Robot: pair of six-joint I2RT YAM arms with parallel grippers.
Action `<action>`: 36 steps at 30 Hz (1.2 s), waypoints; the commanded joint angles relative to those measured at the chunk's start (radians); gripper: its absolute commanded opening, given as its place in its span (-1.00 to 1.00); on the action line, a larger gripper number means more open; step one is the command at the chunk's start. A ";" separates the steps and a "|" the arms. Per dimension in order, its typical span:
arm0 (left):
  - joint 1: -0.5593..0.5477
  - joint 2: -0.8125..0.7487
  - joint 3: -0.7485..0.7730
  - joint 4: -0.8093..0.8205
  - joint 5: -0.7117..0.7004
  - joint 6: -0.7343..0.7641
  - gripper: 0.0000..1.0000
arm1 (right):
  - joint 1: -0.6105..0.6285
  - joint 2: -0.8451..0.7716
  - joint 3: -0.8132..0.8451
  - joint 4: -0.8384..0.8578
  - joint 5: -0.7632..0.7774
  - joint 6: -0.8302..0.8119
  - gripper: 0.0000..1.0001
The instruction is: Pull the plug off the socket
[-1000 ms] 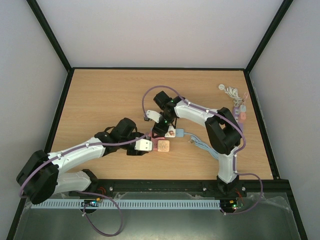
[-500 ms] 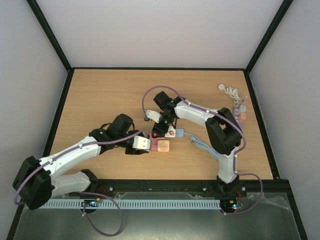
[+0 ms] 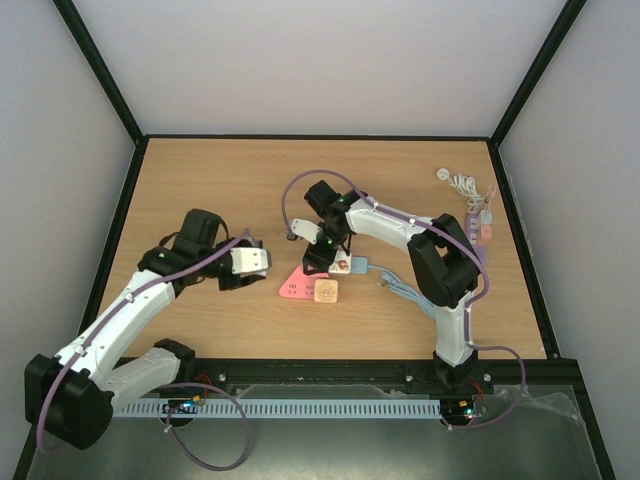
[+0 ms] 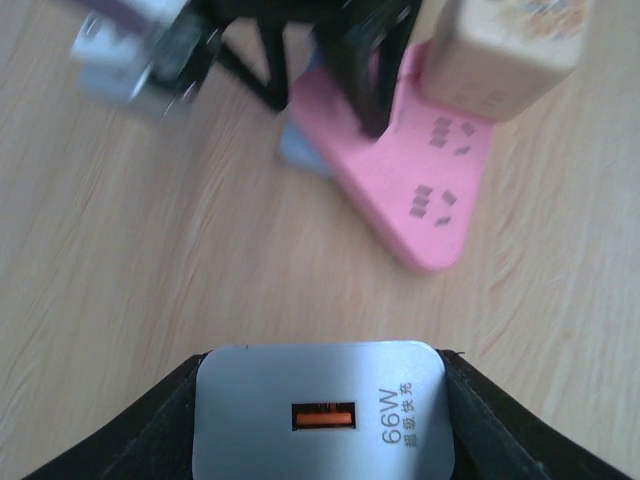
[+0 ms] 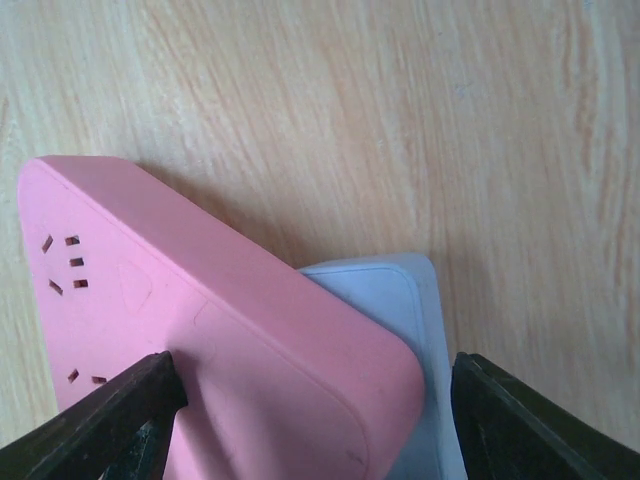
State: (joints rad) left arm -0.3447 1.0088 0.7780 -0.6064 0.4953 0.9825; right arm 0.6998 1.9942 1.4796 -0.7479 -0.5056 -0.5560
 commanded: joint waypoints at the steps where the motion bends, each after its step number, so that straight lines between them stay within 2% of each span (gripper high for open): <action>1: 0.107 0.023 0.063 -0.124 -0.080 0.078 -0.34 | -0.006 0.053 0.030 0.002 0.143 -0.004 0.45; 6: 0.250 0.116 0.138 -0.196 -0.138 0.135 -0.33 | -0.001 0.043 0.062 -0.007 0.114 -0.001 0.49; 11: 0.344 0.237 0.201 -0.234 -0.275 0.185 -0.34 | 0.006 0.026 0.080 -0.012 0.087 -0.001 0.51; 19: 0.491 0.454 0.334 -0.243 -0.444 0.163 -0.33 | 0.009 -0.002 0.097 -0.011 0.042 0.001 0.55; 27: 0.523 0.674 0.430 -0.250 -0.603 0.101 -0.33 | 0.009 -0.019 0.139 -0.021 0.016 0.004 0.57; 36: 0.526 0.845 0.530 -0.258 -0.706 0.033 -0.31 | 0.008 -0.108 0.119 -0.029 0.000 0.006 0.58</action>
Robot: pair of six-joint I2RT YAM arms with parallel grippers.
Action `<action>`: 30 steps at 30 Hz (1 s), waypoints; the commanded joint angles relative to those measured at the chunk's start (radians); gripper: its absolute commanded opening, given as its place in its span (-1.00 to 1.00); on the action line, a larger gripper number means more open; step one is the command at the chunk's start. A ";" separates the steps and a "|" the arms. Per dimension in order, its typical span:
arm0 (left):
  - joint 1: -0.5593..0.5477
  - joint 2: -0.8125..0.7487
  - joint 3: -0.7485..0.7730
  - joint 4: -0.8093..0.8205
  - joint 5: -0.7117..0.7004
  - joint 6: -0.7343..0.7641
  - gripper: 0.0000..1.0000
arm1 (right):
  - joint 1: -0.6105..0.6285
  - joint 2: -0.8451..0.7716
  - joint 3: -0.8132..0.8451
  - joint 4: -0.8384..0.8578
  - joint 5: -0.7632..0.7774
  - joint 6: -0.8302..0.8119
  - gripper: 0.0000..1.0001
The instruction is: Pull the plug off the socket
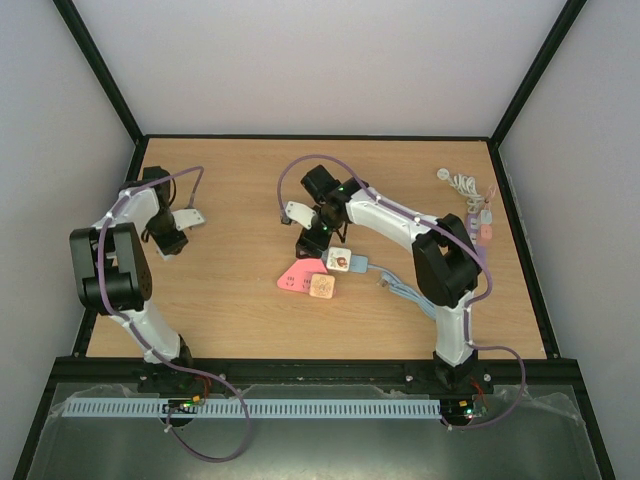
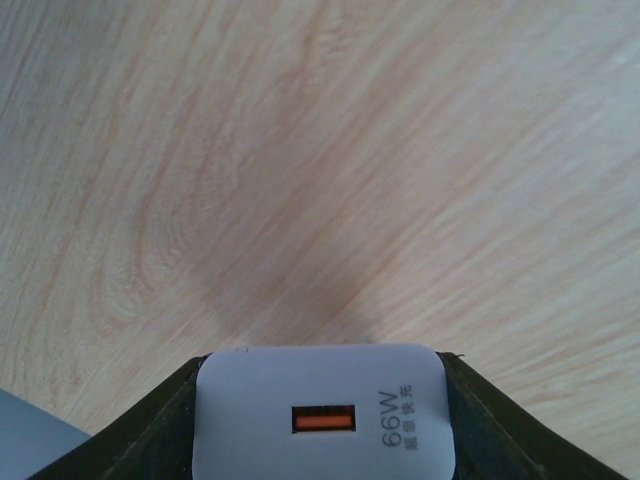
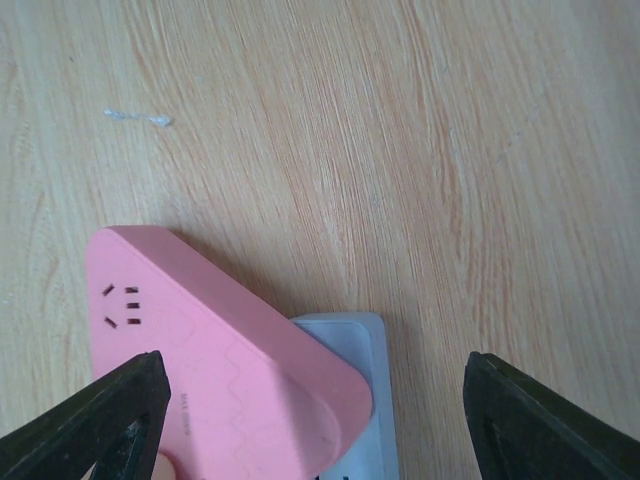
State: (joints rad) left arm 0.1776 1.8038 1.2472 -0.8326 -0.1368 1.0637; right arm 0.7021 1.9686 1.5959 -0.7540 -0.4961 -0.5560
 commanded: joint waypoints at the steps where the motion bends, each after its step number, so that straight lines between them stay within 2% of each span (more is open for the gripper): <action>1: 0.003 0.068 0.072 -0.036 -0.077 -0.056 -0.31 | 0.005 -0.096 -0.007 -0.022 -0.009 0.007 0.58; 7: 0.003 0.133 0.107 -0.045 -0.055 -0.071 -0.18 | 0.001 -0.187 -0.088 -0.015 0.007 0.000 0.58; 15: 0.001 0.177 0.108 -0.047 -0.020 -0.088 0.10 | -0.023 -0.276 -0.156 -0.024 0.017 -0.006 0.58; 22: 0.002 0.179 0.123 -0.054 0.041 -0.101 0.55 | -0.027 -0.351 -0.211 -0.022 0.032 -0.011 0.59; 27: 0.001 0.137 0.151 -0.079 0.141 -0.125 0.62 | -0.027 -0.421 -0.266 -0.012 0.027 -0.034 0.59; 30: -0.012 0.065 0.144 -0.089 0.275 -0.134 0.62 | -0.025 -0.470 -0.319 0.007 0.014 -0.048 0.59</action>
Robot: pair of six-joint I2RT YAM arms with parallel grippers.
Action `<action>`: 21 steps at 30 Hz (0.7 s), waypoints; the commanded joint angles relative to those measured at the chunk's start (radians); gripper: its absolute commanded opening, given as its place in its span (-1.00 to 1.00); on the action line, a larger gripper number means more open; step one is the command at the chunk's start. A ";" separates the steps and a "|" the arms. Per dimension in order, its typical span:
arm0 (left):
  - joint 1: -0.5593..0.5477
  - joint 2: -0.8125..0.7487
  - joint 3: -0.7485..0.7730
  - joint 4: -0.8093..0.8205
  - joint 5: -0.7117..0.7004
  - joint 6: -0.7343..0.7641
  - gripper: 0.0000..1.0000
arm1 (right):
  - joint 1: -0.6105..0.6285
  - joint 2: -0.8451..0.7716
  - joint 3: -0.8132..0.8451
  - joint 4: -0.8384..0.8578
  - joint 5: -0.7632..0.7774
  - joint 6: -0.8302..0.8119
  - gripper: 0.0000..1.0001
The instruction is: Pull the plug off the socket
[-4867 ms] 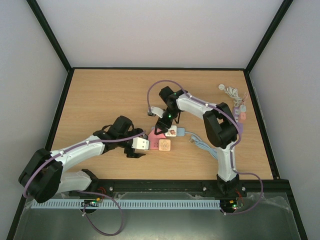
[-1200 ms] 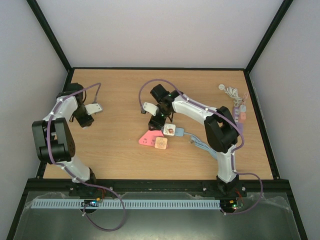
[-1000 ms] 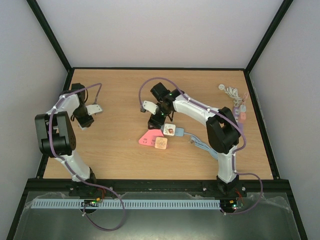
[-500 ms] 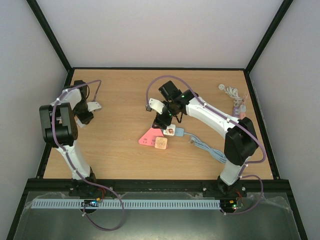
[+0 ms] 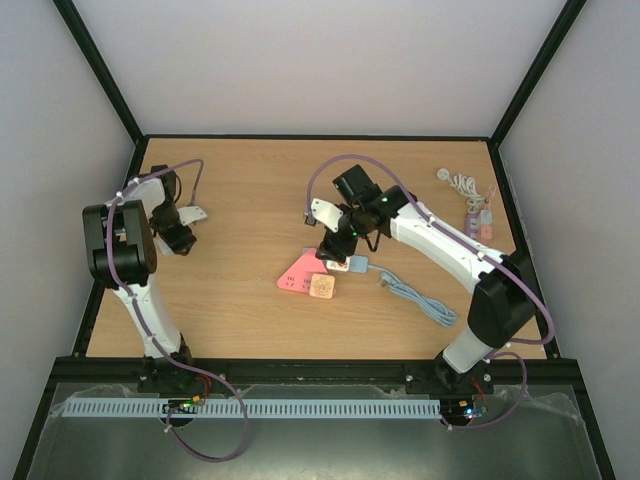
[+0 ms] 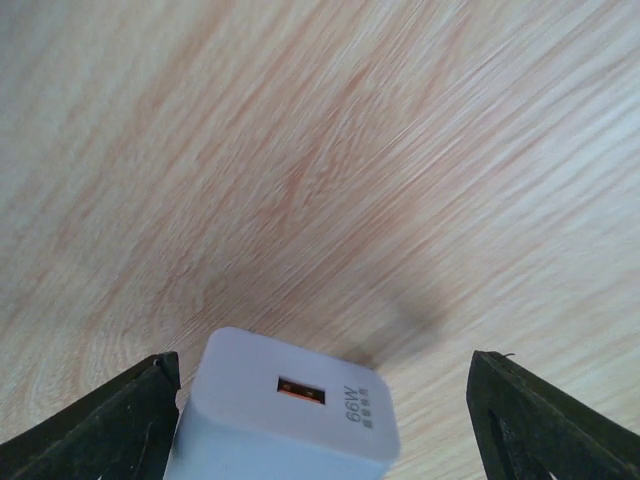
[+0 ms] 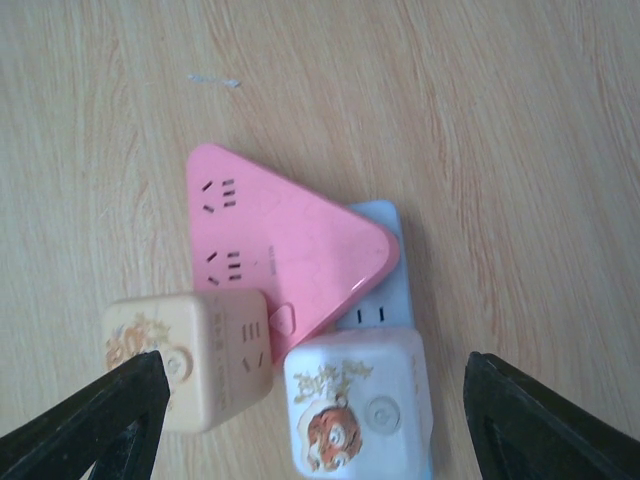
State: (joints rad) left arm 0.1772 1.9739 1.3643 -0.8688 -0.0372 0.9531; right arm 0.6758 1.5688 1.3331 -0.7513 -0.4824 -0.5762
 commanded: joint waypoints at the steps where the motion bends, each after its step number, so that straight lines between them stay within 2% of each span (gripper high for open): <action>1: -0.017 -0.143 0.021 -0.056 0.224 -0.025 0.63 | 0.003 -0.083 -0.072 0.009 -0.002 -0.032 0.59; 7: -0.113 -0.267 -0.039 -0.040 0.440 -0.104 0.64 | 0.045 -0.143 -0.165 0.052 0.014 -0.044 0.58; 13: -0.263 -0.384 -0.184 0.101 0.585 -0.267 0.65 | 0.128 -0.187 -0.247 0.129 0.089 -0.014 0.56; 21: -0.415 -0.467 -0.344 0.331 0.619 -0.464 0.67 | 0.221 -0.242 -0.369 0.244 0.223 0.003 0.56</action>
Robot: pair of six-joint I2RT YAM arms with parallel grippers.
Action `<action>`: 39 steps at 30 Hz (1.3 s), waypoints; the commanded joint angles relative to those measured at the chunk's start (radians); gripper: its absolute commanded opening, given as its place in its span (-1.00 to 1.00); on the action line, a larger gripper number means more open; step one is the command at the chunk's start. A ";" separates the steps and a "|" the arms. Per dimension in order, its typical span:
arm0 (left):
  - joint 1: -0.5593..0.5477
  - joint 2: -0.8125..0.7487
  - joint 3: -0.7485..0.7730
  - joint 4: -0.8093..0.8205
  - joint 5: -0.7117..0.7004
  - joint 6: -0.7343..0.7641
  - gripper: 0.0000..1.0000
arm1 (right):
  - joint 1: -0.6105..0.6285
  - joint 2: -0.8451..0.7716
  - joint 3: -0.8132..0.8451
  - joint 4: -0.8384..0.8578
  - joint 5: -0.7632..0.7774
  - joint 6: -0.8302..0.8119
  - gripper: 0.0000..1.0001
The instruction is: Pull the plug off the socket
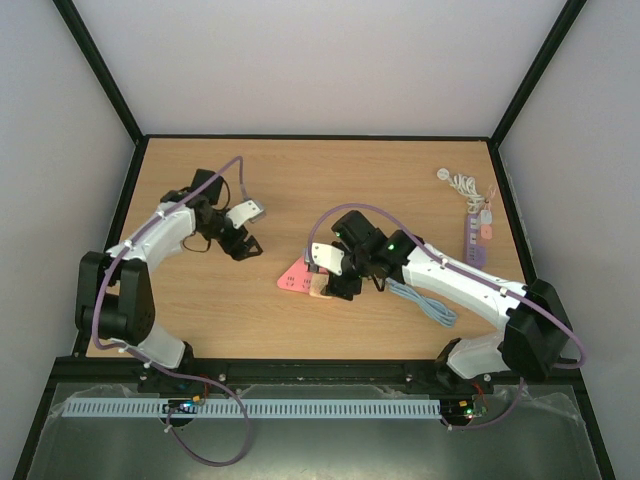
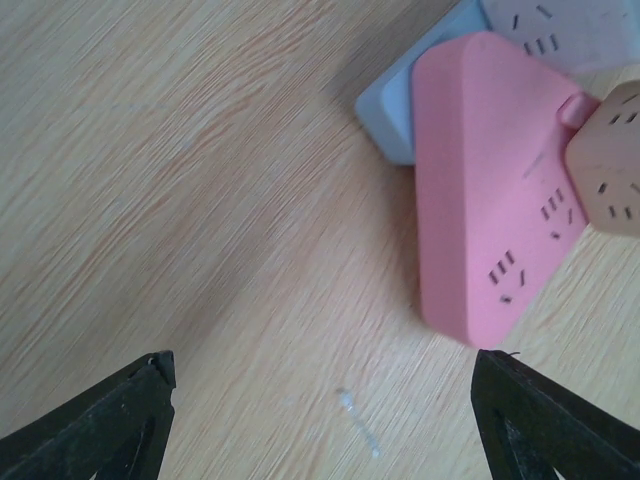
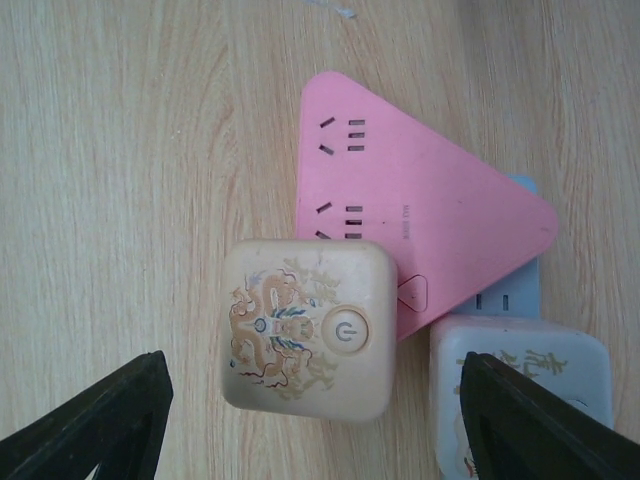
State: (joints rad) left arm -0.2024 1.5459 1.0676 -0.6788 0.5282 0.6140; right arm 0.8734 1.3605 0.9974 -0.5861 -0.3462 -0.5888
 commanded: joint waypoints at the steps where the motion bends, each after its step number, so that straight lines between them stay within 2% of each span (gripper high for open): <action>1: -0.049 -0.037 -0.059 0.160 0.053 -0.136 0.67 | 0.027 -0.038 -0.042 0.091 0.098 0.018 0.56; 13: -0.170 0.053 -0.112 0.271 0.075 -0.211 0.76 | 0.074 -0.040 -0.119 0.183 0.177 0.031 0.59; 39: -0.302 0.228 -0.092 0.375 0.032 -0.247 0.79 | 0.164 0.058 -0.172 0.271 0.304 -0.007 0.57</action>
State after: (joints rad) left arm -0.4923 1.7489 0.9695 -0.3286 0.5686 0.3733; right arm 1.0260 1.3956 0.8333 -0.3542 -0.0914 -0.5850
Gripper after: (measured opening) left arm 0.894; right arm 0.789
